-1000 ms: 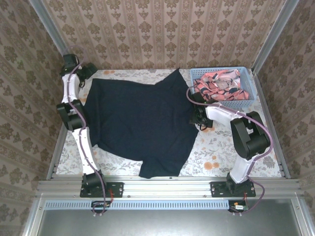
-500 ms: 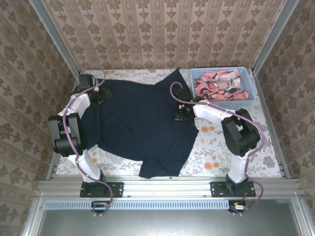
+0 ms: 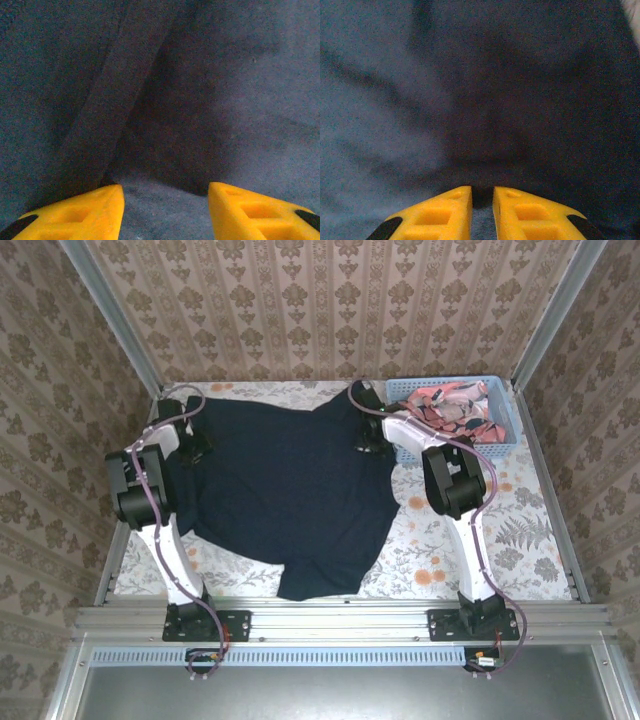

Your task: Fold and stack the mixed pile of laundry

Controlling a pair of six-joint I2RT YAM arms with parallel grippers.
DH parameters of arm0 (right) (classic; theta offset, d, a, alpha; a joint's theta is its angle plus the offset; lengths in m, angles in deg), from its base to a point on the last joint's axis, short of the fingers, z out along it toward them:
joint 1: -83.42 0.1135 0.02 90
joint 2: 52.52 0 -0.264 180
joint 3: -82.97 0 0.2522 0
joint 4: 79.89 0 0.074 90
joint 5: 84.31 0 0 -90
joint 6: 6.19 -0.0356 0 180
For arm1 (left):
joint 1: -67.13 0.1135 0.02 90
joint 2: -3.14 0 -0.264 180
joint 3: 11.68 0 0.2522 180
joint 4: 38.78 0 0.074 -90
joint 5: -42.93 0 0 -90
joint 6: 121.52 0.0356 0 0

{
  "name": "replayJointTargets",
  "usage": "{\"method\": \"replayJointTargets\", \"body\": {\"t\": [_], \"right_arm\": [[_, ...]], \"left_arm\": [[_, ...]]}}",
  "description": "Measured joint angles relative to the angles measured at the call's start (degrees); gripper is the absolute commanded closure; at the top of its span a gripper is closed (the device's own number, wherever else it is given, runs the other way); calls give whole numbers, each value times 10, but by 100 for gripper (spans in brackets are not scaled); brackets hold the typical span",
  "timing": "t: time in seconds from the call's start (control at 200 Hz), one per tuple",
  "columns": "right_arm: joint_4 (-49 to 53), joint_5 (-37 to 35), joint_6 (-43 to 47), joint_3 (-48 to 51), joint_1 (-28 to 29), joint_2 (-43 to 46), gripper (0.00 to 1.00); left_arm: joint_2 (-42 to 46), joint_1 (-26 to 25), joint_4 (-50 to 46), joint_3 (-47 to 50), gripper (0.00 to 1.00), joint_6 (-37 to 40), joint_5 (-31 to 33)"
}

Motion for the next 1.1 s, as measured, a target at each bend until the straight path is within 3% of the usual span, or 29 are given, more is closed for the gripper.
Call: {"method": "replayJointTargets", "body": {"t": [0.14,0.2,0.245,0.26,0.37,0.48,0.685,0.745,0.79,0.965,1.1], "right_arm": [[32,0,5,-123,-28,-66,79],[45,0,16,-167,-34,-88,78],[51,0,27,-184,-38,-94,77],[53,0,30,-186,-39,-94,77],[48,3,49,-162,-35,-66,71],[22,14,66,-47,-14,23,71],[-30,26,70,162,61,225,90],[-50,31,64,222,85,269,100],[-64,38,51,268,104,293,100],[-78,54,32,354,155,280,100],[-73,71,10,353,147,228,100]], "left_arm": [[-34,0,-40,-65,36,21,0],[-43,0,-53,-85,22,33,-1],[-43,0,-63,-94,2,40,0],[-43,0,-65,-96,0,41,-1],[-23,-3,-70,-91,0,52,0],[40,-11,-65,-46,0,54,4],[216,-62,-11,70,0,43,-8],[257,-74,8,113,0,30,-21],[284,-78,27,149,0,15,-30],[330,-82,56,256,0,-31,-37],[348,-92,60,292,0,-47,-35]]}}
